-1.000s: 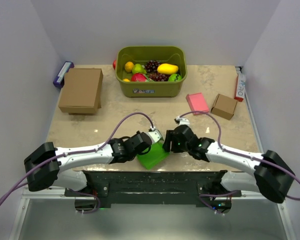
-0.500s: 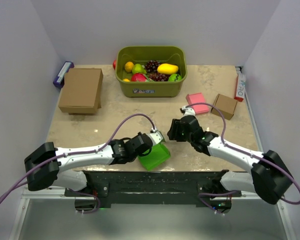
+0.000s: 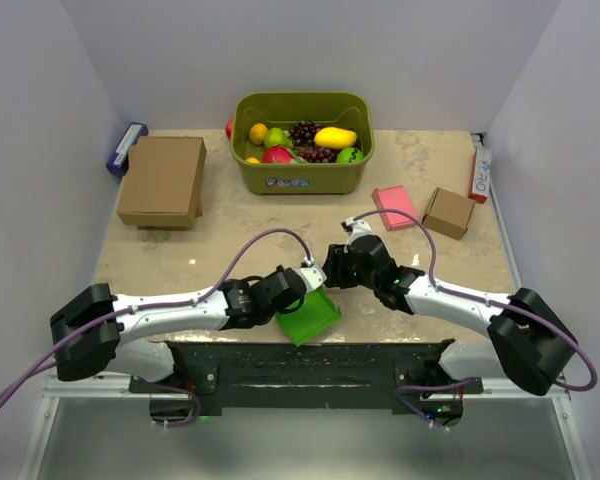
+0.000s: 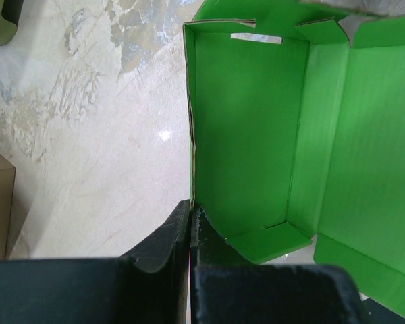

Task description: Fold the paper box

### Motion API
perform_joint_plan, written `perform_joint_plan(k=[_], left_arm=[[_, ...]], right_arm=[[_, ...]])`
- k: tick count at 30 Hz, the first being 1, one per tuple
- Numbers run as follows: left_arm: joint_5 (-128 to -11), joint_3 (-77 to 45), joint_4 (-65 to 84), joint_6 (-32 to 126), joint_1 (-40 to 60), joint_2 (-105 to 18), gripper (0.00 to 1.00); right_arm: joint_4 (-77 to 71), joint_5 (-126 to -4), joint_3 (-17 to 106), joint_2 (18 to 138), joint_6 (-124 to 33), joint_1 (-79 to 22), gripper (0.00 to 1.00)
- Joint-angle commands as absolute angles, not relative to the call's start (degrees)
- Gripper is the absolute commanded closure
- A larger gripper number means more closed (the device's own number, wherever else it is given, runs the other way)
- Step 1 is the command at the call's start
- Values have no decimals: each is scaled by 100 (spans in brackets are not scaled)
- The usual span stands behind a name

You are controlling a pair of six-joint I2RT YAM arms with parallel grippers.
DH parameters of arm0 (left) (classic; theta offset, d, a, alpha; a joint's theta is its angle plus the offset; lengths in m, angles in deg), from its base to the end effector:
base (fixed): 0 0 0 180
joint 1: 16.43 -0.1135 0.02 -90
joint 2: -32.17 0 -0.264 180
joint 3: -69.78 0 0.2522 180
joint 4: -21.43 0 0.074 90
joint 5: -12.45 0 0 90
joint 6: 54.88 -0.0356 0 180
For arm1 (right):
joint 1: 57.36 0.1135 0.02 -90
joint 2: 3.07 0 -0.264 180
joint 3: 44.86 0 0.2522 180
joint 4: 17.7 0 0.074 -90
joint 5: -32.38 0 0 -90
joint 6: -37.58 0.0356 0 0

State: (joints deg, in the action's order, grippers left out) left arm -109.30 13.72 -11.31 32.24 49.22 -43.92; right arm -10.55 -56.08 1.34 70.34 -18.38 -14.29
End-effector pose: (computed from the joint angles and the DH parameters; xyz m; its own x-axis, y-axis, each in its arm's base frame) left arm 0.1229 -0.2260 0.2004 -0.2955 0.7567 -0.5832 0.6591 0.6034 0.4488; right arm 0.1901 0.1764 0.1893 -0.7147 0.0979 -0.6925 -0.3214 0.8334 0.4495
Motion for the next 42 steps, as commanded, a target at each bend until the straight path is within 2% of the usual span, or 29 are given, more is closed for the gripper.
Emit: perform_joint_plan(k=[1, 17, 25, 34, 42], left_arm=[[-10937, 1357, -929, 3116, 4975, -4403, 100], [-10585, 1410, -842, 2896, 5160, -4491, 100], [-10936, 1383, -885, 2967, 5186, -4623, 100], [-11121, 1401, -912, 3011, 5186, -4544, 100], [-11086, 1401, -921, 3028, 5195, -4508, 100]], right_arm=[[-1720, -6034, 124, 7251, -1780, -1289, 51], [-3092, -6755, -122, 8113, -1841, -1210, 55], [-2750, -6720, -236, 7859, -1797, -1210, 51], [-1256, -6298, -289, 6814, -1788, -1254, 49], [-1316, -6483, -438, 6768, -1779, -1254, 52]])
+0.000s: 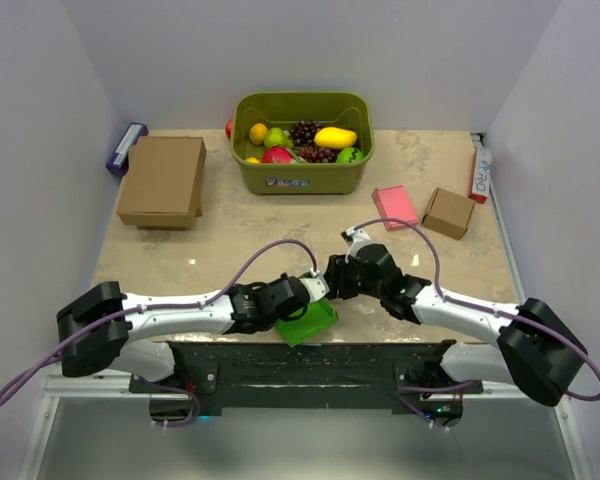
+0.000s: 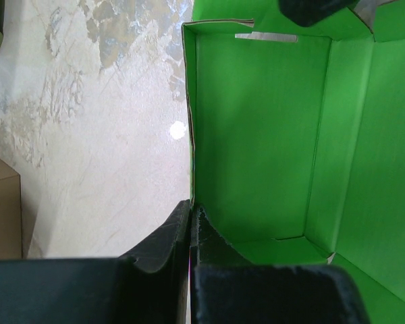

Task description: Fold the paper box

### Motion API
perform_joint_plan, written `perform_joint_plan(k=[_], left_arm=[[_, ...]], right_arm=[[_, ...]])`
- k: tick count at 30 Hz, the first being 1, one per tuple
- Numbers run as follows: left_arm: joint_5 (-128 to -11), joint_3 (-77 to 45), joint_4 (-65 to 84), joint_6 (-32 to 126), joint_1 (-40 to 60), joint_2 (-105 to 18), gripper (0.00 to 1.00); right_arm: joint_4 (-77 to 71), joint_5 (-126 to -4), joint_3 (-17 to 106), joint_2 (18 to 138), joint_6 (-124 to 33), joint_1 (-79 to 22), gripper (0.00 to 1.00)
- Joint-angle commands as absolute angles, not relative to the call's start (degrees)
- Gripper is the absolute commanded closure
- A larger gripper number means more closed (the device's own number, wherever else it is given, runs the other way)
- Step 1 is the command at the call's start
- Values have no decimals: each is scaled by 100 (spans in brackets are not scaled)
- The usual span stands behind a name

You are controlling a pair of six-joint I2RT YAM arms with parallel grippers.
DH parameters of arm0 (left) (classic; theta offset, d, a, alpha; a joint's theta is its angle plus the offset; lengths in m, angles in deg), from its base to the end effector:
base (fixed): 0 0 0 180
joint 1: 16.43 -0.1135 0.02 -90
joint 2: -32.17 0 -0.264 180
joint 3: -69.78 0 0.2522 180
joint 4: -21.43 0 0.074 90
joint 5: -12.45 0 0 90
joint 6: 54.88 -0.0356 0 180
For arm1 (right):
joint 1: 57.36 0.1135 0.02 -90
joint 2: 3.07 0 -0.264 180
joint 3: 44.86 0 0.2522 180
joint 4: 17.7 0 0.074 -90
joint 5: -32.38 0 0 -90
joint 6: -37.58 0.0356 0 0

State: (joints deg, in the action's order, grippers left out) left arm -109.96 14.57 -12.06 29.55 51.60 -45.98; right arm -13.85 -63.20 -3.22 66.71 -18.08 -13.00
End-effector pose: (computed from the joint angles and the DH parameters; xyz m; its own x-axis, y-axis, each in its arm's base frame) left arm 0.1133 -0.2299 0.1869 -0.2450 0.8264 -0.5070 0.6991 0.5129 0.4981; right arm 0.1720 0.1730 0.1843 -0.7385 0.0630 -0.6713 -0.4096 0.7489 0.5210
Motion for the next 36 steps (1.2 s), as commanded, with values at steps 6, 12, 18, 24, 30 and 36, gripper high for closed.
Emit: perform_joint_plan(k=[6, 12, 18, 24, 30, 36], left_arm=[[-11104, 1410, -921, 3020, 5195, -4500, 100], [-11104, 1401, -921, 3020, 5204, -4535, 100], [-11113, 1401, -929, 3028, 5204, -4517, 100], [-11113, 1401, -921, 3028, 5221, -4535, 100], [-11104, 1383, -930, 3020, 5239, -4588, 100], [-11104, 1383, -929, 3020, 5256, -4614, 100]], right_arm=[[-1194, -6264, -351, 6576, -1779, -1263, 57], [-447, -5956, -105, 5855, -1946, -1490, 50], [-174, -5779, -157, 5871, -1955, -1816, 54], [-595, -6209, -209, 6285, -2052, -1799, 62], [-1210, -6745, -306, 6574, -1991, -1764, 66], [-1641, -6983, -359, 6856, -1859, -1615, 69]])
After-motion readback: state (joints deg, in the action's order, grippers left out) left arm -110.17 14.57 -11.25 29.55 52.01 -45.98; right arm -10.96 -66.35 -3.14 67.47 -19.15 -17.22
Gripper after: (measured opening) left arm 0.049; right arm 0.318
